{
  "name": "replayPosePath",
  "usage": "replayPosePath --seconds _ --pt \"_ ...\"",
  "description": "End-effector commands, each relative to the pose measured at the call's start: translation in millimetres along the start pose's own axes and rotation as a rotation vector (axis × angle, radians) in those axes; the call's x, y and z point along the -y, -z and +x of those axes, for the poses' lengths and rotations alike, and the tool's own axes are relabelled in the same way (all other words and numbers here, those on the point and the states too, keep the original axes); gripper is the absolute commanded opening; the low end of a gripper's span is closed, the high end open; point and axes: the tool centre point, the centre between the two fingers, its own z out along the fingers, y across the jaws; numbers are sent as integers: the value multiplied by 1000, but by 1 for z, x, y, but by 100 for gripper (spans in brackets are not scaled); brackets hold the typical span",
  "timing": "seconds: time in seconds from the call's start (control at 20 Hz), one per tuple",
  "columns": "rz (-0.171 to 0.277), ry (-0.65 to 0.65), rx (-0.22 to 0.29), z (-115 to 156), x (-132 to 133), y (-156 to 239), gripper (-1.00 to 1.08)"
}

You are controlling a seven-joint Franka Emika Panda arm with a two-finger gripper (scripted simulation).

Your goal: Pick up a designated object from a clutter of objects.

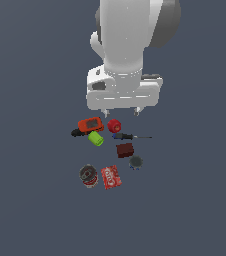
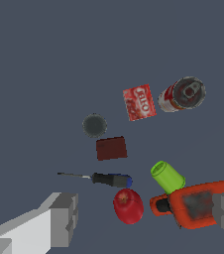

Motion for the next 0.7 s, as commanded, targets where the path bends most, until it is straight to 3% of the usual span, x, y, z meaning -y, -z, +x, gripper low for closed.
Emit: replayPosePath --seconds 0.0,0.65 --pt "5 6 -6 2 2 2 100" --pt "-1 -93 -6 -7 -1 -20 100"
